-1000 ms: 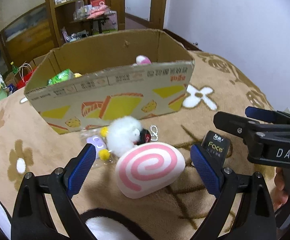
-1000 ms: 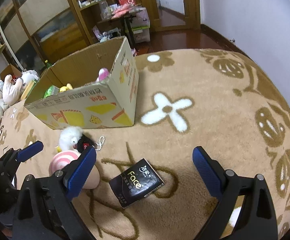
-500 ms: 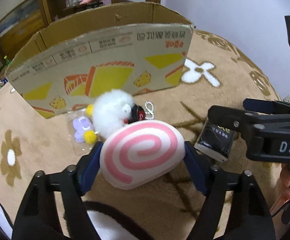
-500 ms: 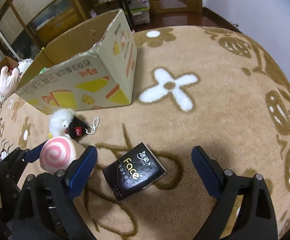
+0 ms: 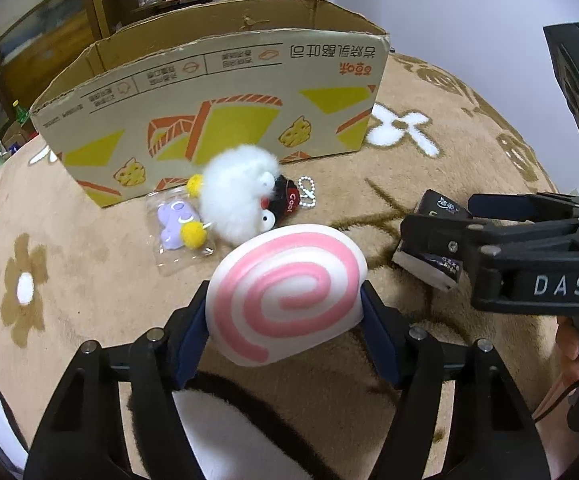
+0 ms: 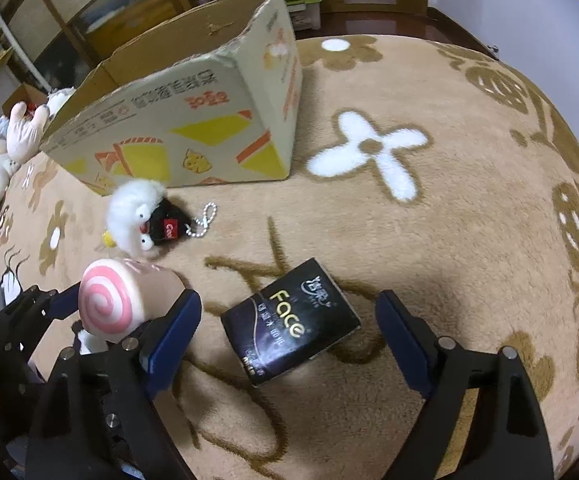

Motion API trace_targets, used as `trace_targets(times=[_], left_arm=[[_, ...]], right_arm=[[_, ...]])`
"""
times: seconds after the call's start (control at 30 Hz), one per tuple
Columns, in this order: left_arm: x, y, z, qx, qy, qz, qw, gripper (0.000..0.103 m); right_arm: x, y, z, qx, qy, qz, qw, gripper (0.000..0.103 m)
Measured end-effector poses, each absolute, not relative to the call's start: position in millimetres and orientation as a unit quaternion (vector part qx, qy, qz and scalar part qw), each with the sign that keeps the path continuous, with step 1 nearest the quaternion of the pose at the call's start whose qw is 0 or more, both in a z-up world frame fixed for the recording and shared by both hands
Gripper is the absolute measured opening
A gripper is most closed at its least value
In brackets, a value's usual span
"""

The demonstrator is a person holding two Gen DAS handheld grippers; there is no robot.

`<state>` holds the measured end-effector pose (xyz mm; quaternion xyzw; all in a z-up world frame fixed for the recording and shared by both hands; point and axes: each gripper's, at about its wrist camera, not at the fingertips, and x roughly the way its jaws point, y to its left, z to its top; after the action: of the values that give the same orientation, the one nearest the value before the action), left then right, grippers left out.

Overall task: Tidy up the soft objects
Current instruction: 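Grasp the pink swirl cake plush with the left tool while the right tool grasps the black Face tissue pack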

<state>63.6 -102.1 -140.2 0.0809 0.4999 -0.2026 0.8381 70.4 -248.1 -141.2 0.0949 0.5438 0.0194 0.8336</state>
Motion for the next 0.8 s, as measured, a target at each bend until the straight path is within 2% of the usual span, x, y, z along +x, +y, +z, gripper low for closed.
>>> trace_targets(times=[0.43,0.57,0.8], left_arm=[[61.8,-93.6,-140.8,0.072,0.511,-0.189,0.836,0.067],[62.5,-92.6,-143.4,0.067,0.517,-0.189,0.832,0.067],[62.3,-92.6,-143.7,0.066,0.518,-0.189,0.832,0.066]], right_arm=[[74.0,-237.9,-158.4,0.080,0.582,0.032,0.808,0.093],[75.9,-235.1,-164.9,0.068,0.595,0.023,0.801,0.085],[75.7,-234.3,-167.7,0.070,0.596,0.023,0.800,0.085]])
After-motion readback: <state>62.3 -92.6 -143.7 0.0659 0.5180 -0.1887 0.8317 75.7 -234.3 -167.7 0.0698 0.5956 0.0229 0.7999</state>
